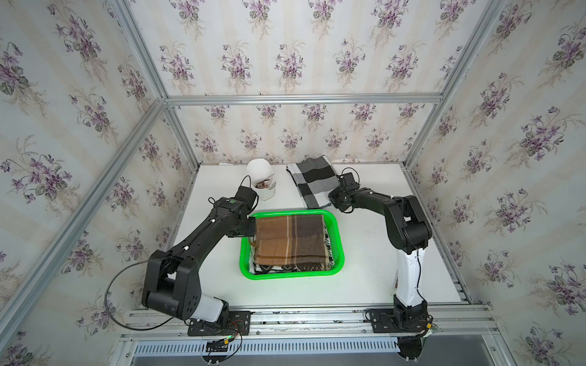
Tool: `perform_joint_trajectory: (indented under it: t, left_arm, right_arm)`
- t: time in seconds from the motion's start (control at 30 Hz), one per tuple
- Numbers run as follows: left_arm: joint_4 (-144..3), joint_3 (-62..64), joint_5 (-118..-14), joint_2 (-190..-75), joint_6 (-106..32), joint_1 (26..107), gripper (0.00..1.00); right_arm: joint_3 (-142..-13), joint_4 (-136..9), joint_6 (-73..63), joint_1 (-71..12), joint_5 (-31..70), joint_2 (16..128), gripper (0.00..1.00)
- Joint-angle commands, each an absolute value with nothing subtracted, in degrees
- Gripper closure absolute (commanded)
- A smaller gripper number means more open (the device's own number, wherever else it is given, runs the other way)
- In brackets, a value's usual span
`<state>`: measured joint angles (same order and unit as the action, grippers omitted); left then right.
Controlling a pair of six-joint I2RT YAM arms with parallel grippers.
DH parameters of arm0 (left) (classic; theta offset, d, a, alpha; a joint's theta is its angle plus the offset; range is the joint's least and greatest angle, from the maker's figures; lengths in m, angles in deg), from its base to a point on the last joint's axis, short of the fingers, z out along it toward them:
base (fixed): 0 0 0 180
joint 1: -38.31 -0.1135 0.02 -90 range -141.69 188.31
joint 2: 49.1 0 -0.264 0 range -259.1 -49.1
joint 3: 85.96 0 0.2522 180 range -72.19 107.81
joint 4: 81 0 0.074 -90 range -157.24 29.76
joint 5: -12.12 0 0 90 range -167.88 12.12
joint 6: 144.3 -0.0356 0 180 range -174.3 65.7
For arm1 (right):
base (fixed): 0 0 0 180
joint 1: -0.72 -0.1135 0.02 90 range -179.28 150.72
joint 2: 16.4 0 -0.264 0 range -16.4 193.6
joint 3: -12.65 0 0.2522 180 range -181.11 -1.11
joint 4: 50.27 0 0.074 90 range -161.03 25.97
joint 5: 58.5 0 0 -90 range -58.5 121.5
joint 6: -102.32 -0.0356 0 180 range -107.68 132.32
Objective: Put the folded scarf in the basket
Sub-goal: Move the scarf to the center of the board.
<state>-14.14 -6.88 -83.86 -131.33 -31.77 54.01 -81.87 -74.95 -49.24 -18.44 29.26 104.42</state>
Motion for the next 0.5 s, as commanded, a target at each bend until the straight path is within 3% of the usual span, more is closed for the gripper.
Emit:
perform_joint_trajectory:
  t: [0.0, 0.2, 0.47]
  left_arm:
    - [-10.90, -2.17, -84.64, -127.59, -31.02, 54.60, 0.46]
    - [-14.22, 10.62, -74.09, -129.65, -31.87, 57.33, 0.39]
    - [-20.40, 39.18, -63.92, -159.42, -37.06, 66.21, 0.32]
  right_arm:
    - [-81.44, -85.90, -36.84, -16.70, 35.35, 102.09, 0.96]
    - [-70.31, -88.50, -22.09, -8.25, 37.43, 91.50, 1.00]
    - [-60.19, -89.60, -17.90, -4.86, 41.12, 80.39, 1.00]
